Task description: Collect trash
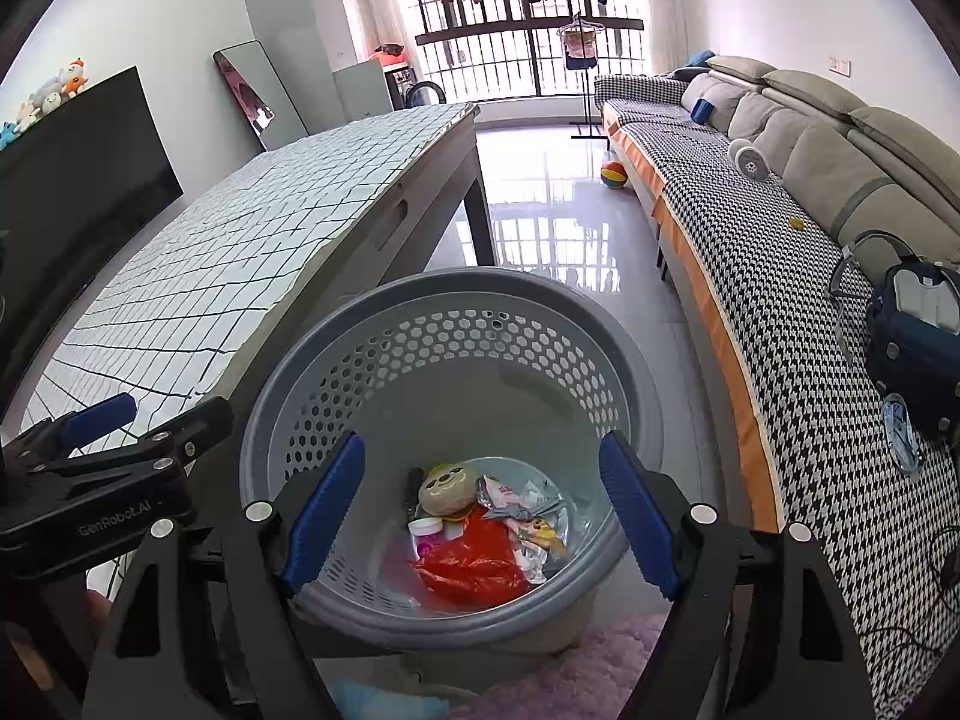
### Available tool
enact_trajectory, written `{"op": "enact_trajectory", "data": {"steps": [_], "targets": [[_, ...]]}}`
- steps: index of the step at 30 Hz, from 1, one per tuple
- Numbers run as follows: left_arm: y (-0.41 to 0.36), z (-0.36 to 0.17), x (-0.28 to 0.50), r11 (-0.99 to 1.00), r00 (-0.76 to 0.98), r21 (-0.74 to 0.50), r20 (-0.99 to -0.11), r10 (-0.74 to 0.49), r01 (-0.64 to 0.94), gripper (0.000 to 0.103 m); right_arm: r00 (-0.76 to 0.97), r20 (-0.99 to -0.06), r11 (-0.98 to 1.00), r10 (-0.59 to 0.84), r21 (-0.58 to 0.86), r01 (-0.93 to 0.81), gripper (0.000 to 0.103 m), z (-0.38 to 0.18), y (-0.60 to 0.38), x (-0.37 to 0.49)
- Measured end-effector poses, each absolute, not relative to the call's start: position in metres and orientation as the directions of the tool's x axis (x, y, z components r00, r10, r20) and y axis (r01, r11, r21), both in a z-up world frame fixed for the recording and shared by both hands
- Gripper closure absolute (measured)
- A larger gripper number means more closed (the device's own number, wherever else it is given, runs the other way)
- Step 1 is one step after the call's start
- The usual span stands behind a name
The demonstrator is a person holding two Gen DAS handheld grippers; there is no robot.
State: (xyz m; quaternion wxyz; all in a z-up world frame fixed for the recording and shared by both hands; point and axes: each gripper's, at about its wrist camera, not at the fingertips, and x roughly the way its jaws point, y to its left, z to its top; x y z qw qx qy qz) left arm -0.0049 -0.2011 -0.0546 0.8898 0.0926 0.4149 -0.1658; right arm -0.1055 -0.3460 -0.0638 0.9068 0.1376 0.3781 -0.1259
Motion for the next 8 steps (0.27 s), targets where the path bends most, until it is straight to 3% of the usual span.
{"op": "enact_trajectory", "data": {"steps": [8], "targets": [[-0.2018,-0.0539,-0.0048,0.93,0.602,0.029,-0.77,-0.213,0.367,0.007,0.684,-0.719,0.931,-0.123,0.155,0.332,0.026,-0.0627,-0.3456,-0.1053]]}}
